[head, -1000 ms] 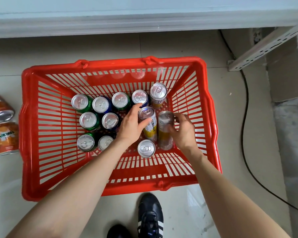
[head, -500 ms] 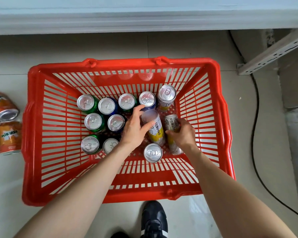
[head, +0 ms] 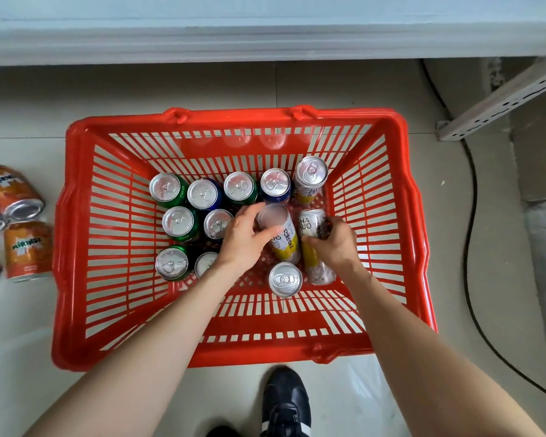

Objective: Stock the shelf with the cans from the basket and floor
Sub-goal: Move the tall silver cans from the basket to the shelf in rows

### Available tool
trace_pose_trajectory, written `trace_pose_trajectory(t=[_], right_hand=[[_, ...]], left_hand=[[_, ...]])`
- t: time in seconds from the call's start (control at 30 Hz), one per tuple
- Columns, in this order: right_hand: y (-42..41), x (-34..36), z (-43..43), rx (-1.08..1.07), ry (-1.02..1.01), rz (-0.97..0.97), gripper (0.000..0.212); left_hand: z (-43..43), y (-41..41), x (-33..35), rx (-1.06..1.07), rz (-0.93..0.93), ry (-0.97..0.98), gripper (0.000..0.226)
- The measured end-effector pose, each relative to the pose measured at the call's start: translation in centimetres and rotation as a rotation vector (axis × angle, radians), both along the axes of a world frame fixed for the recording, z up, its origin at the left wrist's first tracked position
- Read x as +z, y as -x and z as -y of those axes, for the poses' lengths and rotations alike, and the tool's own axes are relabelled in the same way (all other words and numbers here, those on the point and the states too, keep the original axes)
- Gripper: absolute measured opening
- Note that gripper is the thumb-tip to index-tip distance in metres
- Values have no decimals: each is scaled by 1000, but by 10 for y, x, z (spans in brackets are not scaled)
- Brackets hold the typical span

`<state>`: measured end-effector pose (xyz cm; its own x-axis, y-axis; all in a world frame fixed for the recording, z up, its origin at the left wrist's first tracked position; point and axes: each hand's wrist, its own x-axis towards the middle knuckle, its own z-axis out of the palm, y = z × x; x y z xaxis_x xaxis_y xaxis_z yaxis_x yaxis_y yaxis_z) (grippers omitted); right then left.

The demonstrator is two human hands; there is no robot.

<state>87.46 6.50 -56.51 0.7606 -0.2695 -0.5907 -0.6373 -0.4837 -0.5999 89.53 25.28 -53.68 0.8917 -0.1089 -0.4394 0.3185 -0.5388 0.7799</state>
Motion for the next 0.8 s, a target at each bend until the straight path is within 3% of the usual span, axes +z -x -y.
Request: trace_pose_trajectory(t=[0.23,0.8], right_hand=[[-2,60,2,-30,-17,148,66],[37,310,-12,-113,-149,359,55]], left_hand=[[-4,1,48,33,47,-4,57],[-47,25,292,-114,183,11,50]])
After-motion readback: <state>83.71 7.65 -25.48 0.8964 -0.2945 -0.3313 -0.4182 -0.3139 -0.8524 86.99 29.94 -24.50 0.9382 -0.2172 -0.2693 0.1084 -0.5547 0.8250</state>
